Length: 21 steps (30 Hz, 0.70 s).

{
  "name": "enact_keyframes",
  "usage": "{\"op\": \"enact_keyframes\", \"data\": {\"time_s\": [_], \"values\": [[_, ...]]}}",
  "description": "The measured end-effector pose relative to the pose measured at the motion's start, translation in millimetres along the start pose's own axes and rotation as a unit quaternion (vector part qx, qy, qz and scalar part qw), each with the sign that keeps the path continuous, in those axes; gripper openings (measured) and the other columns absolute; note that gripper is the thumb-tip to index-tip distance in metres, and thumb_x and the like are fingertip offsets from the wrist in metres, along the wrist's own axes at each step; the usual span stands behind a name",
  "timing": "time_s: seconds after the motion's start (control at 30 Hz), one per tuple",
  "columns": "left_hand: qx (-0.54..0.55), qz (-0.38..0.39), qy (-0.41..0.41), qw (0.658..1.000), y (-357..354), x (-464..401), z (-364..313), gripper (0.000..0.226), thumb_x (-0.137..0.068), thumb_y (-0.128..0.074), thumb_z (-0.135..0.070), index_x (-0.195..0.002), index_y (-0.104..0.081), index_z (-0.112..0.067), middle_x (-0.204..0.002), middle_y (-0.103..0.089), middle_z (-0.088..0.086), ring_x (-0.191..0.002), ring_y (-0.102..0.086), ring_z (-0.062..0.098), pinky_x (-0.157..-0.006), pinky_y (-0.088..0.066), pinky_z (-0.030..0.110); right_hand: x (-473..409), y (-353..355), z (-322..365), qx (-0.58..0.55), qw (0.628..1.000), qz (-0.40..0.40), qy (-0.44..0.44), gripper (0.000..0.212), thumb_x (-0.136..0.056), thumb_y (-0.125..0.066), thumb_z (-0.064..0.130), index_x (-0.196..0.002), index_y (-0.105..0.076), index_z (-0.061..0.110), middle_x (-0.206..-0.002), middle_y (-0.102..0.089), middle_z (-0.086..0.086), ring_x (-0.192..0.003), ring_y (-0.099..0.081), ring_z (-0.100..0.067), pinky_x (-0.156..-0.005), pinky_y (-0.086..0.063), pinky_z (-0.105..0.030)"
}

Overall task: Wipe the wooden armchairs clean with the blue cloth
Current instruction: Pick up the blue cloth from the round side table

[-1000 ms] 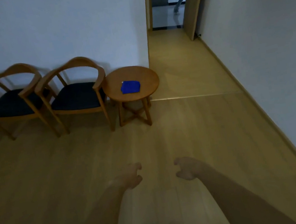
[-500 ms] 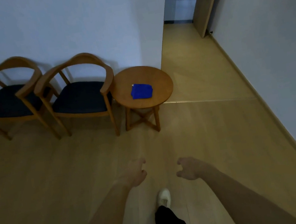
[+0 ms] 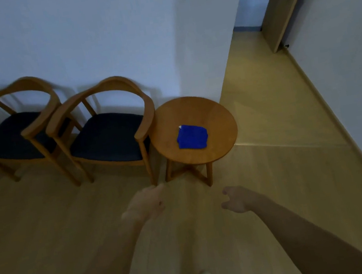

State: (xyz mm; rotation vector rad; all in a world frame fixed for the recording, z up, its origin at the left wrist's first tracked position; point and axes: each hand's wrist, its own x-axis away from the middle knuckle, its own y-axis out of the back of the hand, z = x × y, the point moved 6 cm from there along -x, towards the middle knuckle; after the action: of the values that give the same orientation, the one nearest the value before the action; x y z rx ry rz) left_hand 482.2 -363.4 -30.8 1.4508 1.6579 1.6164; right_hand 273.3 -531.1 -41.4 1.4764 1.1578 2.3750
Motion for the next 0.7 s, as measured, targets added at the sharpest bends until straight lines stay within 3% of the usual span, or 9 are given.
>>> {"op": "enact_keyframes", "data": {"time_s": [0.1,0.27,0.37,0.47,0.57,0.7], "values": [[0.005,-0.014,0.019,1.0,29.7,-35.3,37.2,0.041,-0.092,-0.046,-0.028,-0.133,-0.039,-0.026,-0.12,-0.056,0.003,-0.11,-0.055,0.024,-0.09,-0.046,0.037,-36.8,33.9,18.5,0.004,1.0,0.005,0.004,0.051,-0.095,-0.056,0.034,-0.141,-0.044,0.017,-0.139,-0.051,-0.005,-0.106,-0.048,-0.014,-0.08,-0.038,-0.024],[0.024,-0.01,0.005,1.0,71.6,-111.9,87.2,0.045,-0.093,-0.049,-0.026,-0.137,-0.038,-0.026,-0.126,-0.052,0.002,-0.115,-0.051,0.024,-0.096,-0.044,0.04,-100.3,88.5,52.3,0.012,1.0,-0.016,0.02,0.06,-0.093,-0.058,0.037,-0.147,-0.037,0.023,-0.147,-0.044,-0.001,-0.127,-0.048,-0.019,-0.09,-0.035,-0.022],[0.02,-0.011,-0.022,0.999,106.5,-167.1,114.2,0.033,-0.092,-0.049,-0.03,-0.124,-0.043,-0.028,-0.116,-0.053,0.001,-0.104,-0.053,0.022,-0.091,-0.044,0.038,-133.7,128.8,68.2,-0.023,0.999,-0.037,0.012,0.048,-0.093,-0.059,0.037,-0.138,-0.047,0.026,-0.141,-0.05,0.001,-0.122,-0.051,-0.017,-0.09,-0.038,-0.021],[0.014,-0.007,-0.052,0.999,142.6,-219.3,130.5,0.019,-0.09,-0.05,-0.028,-0.108,-0.047,-0.026,-0.106,-0.053,-0.001,-0.091,-0.055,0.019,-0.082,-0.048,0.037,-161.1,164.5,75.1,-0.06,0.996,-0.061,-0.002,0.035,-0.095,-0.057,0.036,-0.128,-0.05,0.028,-0.137,-0.051,-0.001,-0.112,-0.054,-0.009,-0.085,-0.04,-0.012],[-0.009,0.007,-0.104,0.994,166.0,-268.8,126.5,0.011,-0.09,-0.05,-0.027,-0.1,-0.046,-0.024,-0.099,-0.052,-0.001,-0.08,-0.054,0.016,-0.074,-0.048,0.033,-183.4,181.8,75.6,-0.077,0.995,-0.062,-0.028,0.044,-0.097,-0.055,0.03,-0.138,-0.047,0.017,-0.142,-0.049,-0.006,-0.118,-0.052,-0.019,-0.093,-0.043,-0.027],[-0.023,0.023,-0.165,0.986,176.7,-326.6,107.7,0.013,-0.093,-0.051,-0.03,-0.102,-0.043,-0.025,-0.097,-0.051,-0.002,-0.083,-0.052,0.013,-0.075,-0.046,0.029,-208.8,193.3,72.0,-0.125,0.989,-0.051,-0.056,0.05,-0.097,-0.054,0.032,-0.144,-0.04,0.022,-0.147,-0.045,-0.003,-0.128,-0.047,-0.022,-0.095,-0.039,-0.027]]}}
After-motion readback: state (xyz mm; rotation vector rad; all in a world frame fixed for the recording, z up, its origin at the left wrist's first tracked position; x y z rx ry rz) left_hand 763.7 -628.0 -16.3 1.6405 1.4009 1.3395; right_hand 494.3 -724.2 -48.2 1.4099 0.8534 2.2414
